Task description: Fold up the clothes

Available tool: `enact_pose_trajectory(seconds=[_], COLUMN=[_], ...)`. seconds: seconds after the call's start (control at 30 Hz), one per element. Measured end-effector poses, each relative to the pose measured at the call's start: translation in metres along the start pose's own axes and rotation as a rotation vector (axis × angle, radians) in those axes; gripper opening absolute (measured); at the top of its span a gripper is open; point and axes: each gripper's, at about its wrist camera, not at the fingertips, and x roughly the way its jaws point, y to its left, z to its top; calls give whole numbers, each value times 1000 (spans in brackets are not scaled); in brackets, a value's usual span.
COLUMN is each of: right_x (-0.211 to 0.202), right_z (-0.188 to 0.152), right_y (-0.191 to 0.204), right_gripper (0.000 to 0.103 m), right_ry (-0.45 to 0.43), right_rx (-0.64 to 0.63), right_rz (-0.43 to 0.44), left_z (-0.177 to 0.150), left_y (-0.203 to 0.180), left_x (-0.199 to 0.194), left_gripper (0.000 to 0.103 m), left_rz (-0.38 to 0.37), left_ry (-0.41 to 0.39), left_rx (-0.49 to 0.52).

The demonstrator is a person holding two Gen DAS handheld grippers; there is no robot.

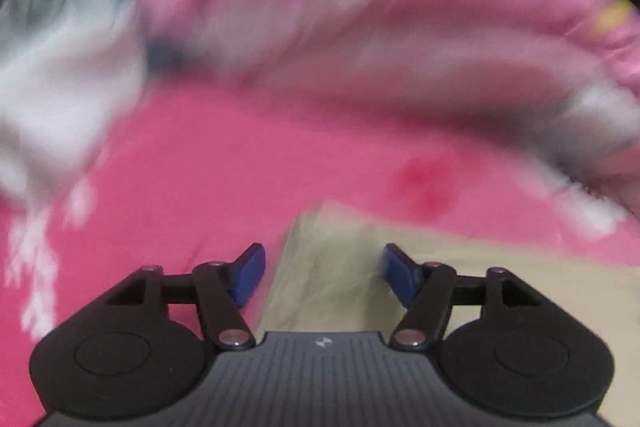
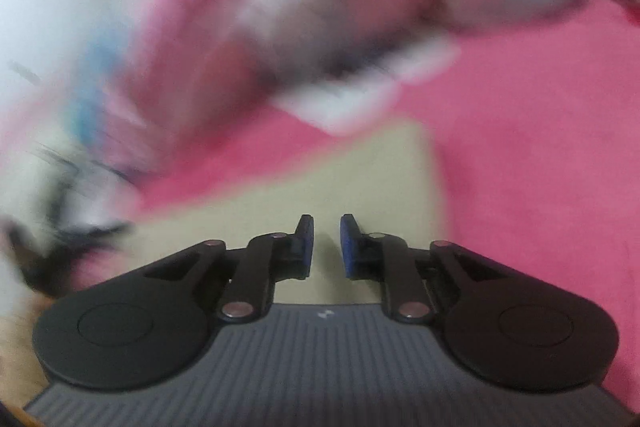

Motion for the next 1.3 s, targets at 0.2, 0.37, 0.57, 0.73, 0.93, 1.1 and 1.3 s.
enact_pose_trajectory(seconds=[0.2,0.37,0.57,0.73,0.93,1.1,1.3], right_x=[-33,24,-16,-83,-84,-149,-128], right_z=[30,45,37,2,-74,-102,-99], right_y=[12,8,-68,-20,-31,-52,60], right_gripper=[6,8,10,27,29,20,21], right_ry=[-118,16,-106,-109,-38,-169,-10], right_rx=[-21,79,371,228,261,349,-91], right_rz=[-47,150,22,187,291,107,402], left_z=[11,-5,9,-10,-66,-62,-74], left_y=[2,-25,15,-9,-17,-26,-38], left_x=[-36,-2,-29,-88,-72,-80,-79], left_gripper=[69,74,68,72,56,62,64], left_rz=[-66,5,-15,-194,-107,-82,-12], left_ry=[-79,-39,-7,-87,-62,-69,-88], left_rx=[-24,118,-83,22,137,167,241])
